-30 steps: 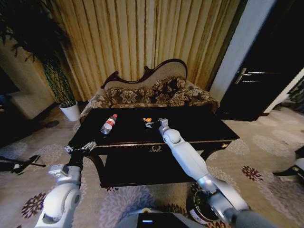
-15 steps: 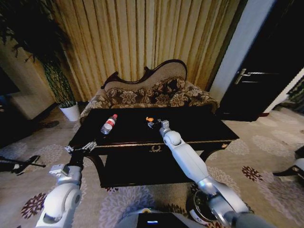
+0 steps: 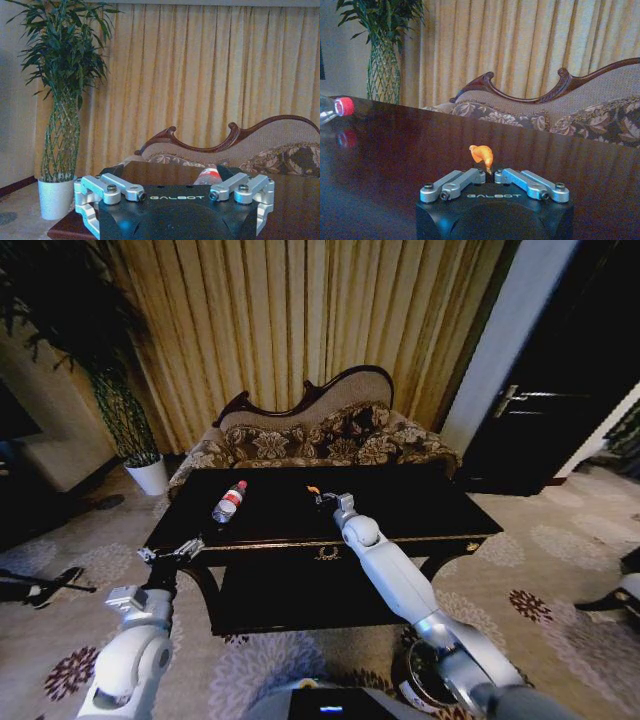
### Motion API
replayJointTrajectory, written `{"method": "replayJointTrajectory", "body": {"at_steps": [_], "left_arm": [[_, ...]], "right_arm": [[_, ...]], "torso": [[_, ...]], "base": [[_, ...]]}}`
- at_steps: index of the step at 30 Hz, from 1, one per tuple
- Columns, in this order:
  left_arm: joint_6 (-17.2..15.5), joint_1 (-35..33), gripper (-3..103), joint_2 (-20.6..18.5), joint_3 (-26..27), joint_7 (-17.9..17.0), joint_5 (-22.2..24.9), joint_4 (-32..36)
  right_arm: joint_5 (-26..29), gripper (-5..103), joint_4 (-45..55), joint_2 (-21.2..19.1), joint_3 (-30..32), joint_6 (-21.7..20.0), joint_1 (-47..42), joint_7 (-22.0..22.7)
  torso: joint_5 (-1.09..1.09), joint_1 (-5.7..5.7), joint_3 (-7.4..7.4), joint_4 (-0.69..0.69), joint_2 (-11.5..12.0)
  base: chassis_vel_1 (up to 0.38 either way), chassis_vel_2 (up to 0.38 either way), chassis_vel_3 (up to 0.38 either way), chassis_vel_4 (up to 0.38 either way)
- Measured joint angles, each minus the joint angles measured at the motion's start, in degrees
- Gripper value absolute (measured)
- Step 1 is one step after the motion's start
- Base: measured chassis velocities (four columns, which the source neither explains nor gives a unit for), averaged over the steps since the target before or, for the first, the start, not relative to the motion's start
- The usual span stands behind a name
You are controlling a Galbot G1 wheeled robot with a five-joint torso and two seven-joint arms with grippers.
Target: Move to the front of the table and place the trash on the table into the trash bin.
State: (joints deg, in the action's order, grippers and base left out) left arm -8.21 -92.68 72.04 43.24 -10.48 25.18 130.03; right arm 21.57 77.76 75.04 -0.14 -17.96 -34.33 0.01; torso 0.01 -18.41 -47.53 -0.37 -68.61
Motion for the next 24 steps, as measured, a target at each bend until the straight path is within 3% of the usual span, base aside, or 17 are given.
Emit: {"method": "replayJointTrajectory", "body": {"at_steps": [17,21,24], "left_arm": [[0.42,0.05,100,0.42,-0.09,0.69,-0.07,-0.65],[0.51,0.12,100,0.45,0.02,0.72,-0.08,-0.69],[0.67,0.17,100,0.49,0.40,0.71,-0.06,-0.73]], "right_arm": [[2.52,3,7.37,-4.34,-0.83,-5.77,2.41,-0.02],[2.75,3,10.07,-5.63,1.33,-6.66,1.51,-0.03],[2.94,3,15.01,-8.12,7.26,-7.29,-2.28,-0.02]], "torso": [[-0.01,-0.02,0.00,0.00,0.01],[0.00,-0.02,0.01,0.01,0.01],[-0.02,-0.01,0.02,0.00,0.00]], "base": [[0.000,0.000,0.000,0.000],[0.000,0.000,0.000,0.000],[0.000,0.000,0.000,0.000]]}}
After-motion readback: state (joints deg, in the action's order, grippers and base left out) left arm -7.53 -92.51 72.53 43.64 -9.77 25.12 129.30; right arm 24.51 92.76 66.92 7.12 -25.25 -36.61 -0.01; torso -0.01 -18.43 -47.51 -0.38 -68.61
